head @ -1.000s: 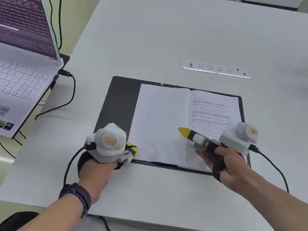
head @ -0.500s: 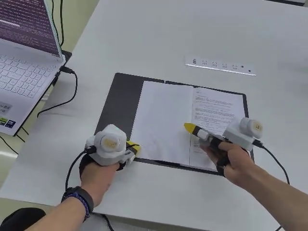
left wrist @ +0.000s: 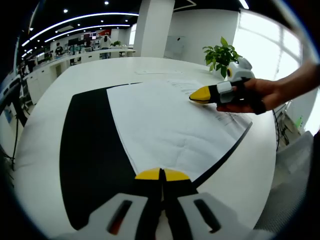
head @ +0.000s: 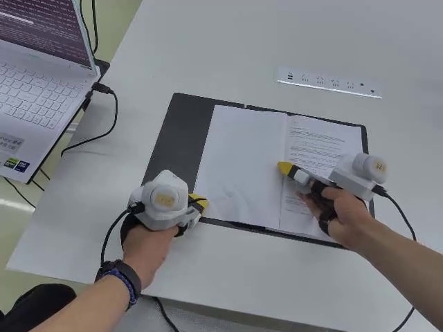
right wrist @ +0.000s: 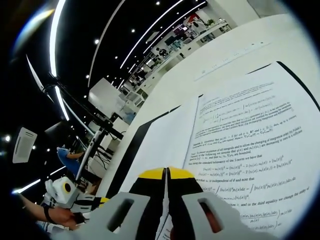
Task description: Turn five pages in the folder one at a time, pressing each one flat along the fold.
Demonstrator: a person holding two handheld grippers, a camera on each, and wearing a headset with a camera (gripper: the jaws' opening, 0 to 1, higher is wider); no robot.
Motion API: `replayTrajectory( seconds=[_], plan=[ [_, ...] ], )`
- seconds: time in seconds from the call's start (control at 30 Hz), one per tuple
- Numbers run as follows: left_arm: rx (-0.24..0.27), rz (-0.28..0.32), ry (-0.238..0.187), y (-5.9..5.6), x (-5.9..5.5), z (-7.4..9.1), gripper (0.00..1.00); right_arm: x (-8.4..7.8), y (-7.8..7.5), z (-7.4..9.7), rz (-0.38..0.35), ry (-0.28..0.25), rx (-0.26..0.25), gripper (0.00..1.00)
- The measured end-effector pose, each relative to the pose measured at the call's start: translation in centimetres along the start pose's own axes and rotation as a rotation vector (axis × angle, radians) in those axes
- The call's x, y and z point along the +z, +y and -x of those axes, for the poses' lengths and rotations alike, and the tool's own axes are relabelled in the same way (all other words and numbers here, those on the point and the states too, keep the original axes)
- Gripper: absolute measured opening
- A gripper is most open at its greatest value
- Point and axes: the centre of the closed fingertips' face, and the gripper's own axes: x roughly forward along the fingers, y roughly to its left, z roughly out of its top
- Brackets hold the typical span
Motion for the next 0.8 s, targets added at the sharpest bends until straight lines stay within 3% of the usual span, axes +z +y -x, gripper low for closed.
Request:
replayTrajectory(
  seconds=[0.33, 0.8],
  plan=[
    [0.004, -0.004, 0.000, -0.1, 0.0, 0.0, 0.00, -0.2, 0.8, 0.1, 0.014, -0.002, 0.016, 0.00],
    [-0.002, 0.003, -0.008, 0.0, 0.0, 0.1, 0.00, 1.4, 0.6, -1.1, 0.023, -0.051, -0.009, 0.00]
  ],
)
